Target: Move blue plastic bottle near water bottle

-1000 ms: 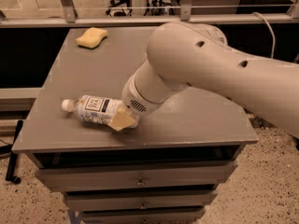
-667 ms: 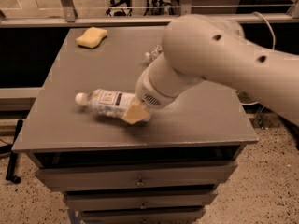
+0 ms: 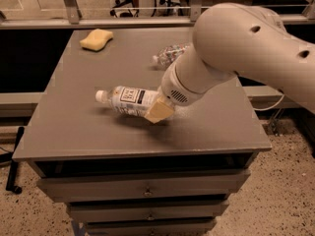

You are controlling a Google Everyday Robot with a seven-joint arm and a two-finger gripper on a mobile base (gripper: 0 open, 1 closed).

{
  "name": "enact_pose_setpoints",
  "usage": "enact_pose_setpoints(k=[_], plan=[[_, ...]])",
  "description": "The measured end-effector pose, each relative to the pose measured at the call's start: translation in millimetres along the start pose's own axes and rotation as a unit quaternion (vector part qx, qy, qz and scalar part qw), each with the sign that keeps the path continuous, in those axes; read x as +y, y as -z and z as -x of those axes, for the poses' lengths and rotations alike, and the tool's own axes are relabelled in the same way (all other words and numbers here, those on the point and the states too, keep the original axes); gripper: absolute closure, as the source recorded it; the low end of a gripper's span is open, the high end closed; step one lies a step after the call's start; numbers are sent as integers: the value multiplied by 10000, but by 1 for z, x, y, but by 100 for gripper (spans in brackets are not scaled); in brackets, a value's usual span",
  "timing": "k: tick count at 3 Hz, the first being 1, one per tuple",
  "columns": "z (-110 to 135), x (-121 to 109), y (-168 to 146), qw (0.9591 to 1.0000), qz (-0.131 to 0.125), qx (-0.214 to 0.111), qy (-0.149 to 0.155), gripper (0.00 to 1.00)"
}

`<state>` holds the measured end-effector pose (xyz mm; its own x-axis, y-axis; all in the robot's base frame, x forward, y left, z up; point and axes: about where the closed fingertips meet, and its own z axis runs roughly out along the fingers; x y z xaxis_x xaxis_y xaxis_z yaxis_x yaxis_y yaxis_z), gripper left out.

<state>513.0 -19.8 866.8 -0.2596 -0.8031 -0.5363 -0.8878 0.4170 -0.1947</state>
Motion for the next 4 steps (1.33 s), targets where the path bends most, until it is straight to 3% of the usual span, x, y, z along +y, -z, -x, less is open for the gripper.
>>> enact_pose_setpoints(k=[1,2,3,4], plan=[[-19,-33,31,9985,-516,93,178,100],[-45,-77,67,9950,-951,262,144,100],[-86,-128,91,9957,-872,305,113,100],[-103,-151,88,9978,-538,222,332,100]])
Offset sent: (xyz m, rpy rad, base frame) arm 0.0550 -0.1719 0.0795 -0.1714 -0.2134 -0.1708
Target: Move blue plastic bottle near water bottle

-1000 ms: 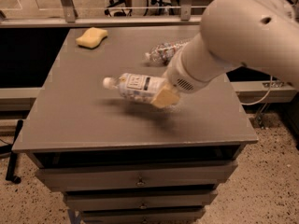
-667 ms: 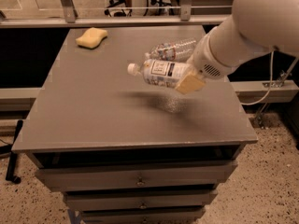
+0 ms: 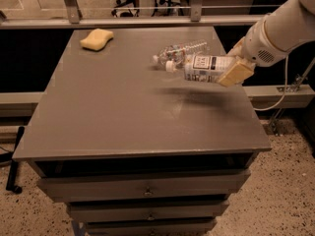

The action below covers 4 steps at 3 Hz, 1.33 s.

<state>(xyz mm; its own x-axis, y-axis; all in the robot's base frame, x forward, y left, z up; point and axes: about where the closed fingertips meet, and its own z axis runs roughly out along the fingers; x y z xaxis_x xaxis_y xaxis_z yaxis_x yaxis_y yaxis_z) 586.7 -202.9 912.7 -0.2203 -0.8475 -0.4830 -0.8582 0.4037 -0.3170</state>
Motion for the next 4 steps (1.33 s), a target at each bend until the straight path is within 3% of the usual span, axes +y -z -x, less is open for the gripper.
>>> enact_pose_setpoints(k=[2,4], plan=[[-4,-24,-33,9958,594,-308,618,100],[-9,-53,-50,9914,768,-326,1008,100]])
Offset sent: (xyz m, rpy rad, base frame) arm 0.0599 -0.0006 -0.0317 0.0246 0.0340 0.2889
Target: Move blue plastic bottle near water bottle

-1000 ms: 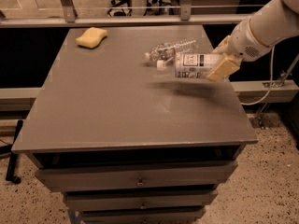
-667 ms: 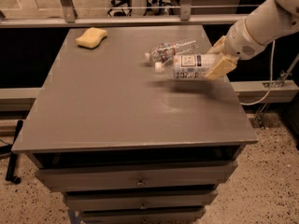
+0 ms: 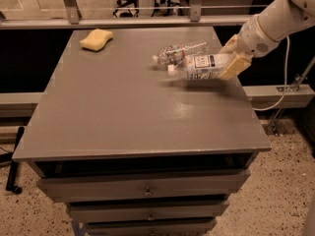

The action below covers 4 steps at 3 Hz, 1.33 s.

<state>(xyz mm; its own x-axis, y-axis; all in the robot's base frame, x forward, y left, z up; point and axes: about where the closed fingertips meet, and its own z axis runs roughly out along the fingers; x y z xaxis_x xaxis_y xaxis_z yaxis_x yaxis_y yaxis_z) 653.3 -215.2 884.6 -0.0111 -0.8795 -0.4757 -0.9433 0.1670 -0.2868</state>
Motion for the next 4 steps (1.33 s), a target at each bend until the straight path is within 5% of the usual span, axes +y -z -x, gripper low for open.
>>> enact_pose_setpoints(k=[1,2,4], plan=[[-5,-13,-2,10000,23,37,82,100],[-11,-23,-8,9999,48,57,96,90],[-12,-42,-16,9999,9,50,153,43]])
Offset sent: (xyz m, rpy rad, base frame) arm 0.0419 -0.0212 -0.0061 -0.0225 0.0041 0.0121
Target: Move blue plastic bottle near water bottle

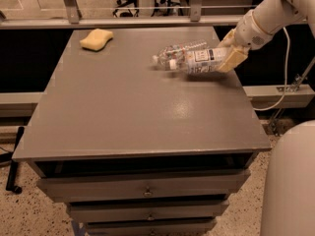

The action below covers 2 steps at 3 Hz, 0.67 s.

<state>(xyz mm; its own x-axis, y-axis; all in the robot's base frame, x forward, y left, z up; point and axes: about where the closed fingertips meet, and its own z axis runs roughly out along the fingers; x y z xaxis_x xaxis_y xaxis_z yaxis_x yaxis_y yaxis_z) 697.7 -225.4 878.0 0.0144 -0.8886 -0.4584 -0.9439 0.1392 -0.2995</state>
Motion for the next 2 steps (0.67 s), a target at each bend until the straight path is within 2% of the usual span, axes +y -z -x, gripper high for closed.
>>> enact_pose_setpoints(k=[1,2], plan=[[-2,-4,-3,10000,2,4,-10,18],[-6,-3,-7,10000,27,22,-41,0]])
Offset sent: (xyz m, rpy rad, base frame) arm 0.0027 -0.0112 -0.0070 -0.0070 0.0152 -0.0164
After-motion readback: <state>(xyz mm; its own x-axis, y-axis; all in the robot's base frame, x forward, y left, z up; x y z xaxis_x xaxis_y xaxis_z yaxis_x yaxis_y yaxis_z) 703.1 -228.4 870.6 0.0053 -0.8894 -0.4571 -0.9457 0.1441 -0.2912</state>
